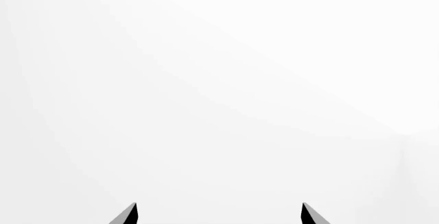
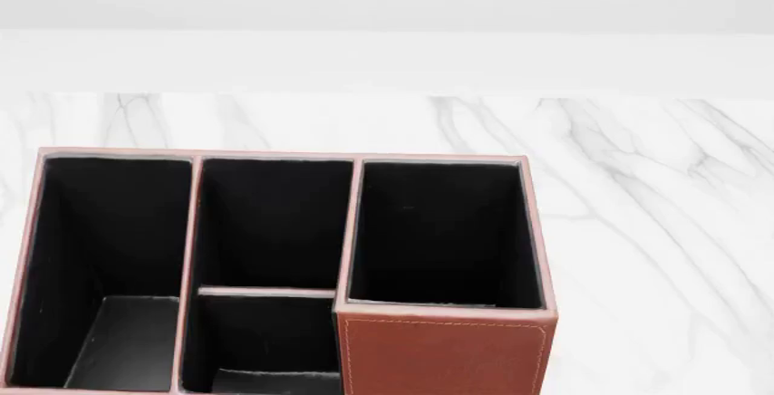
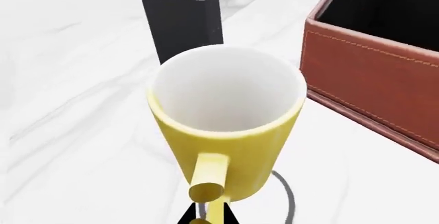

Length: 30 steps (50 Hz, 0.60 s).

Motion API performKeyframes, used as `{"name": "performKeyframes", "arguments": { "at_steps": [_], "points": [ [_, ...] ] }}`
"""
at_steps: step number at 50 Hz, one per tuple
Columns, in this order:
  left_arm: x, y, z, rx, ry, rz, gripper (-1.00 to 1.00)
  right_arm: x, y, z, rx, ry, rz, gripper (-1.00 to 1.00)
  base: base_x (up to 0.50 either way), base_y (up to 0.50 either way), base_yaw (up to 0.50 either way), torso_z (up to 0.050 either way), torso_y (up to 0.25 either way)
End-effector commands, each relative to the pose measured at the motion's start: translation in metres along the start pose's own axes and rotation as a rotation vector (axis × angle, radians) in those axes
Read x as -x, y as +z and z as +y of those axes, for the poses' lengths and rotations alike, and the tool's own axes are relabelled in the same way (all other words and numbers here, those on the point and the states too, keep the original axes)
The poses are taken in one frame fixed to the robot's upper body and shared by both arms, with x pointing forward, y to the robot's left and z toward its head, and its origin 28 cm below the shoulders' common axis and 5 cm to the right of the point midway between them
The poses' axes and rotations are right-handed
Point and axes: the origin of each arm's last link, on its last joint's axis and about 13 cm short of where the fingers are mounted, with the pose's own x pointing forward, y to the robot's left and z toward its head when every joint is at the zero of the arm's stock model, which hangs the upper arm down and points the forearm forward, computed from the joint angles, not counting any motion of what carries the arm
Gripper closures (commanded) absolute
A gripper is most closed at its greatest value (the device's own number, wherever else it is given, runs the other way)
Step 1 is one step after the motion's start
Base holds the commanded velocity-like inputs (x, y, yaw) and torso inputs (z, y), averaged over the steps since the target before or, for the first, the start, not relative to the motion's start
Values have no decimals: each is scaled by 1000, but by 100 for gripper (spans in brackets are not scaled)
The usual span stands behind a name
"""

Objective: Pick up the yellow and white mug and place it to the right of the caddy.

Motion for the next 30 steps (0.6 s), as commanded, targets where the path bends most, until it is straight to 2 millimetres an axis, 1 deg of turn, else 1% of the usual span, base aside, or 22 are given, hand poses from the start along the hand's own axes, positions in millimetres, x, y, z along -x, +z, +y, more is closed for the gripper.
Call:
{"name": "performKeyframes", "arguments": {
  "at_steps": [1,8,10,15,21,27,30],
  "points": [
    [0,1,1,2,-36,13,-100,-2,12,-6,141,-14,-103,100,0,0,0,0,0],
    [1,1,1,2,-36,13,-100,4,23,-4,142,-5,-145,100,0,0,0,0,0],
    [1,1,1,2,-36,14,-100,4,24,-4,174,-12,-163,100,0,0,0,0,0],
    [0,1,1,2,-36,13,-100,8,29,-5,174,-14,-181,100,0,0,0,0,0],
    [1,0,0,1,-37,14,-100,16,39,-4,173,-14,-224,100,0,0,0,0,0],
    [2,0,0,0,-38,15,-100,27,56,0,176,-1,-284,100,0,0,0,0,0],
    [2,0,0,0,-39,15,-100,32,61,2,177,3,-307,100,0,0,0,0,0]
  ]
}}
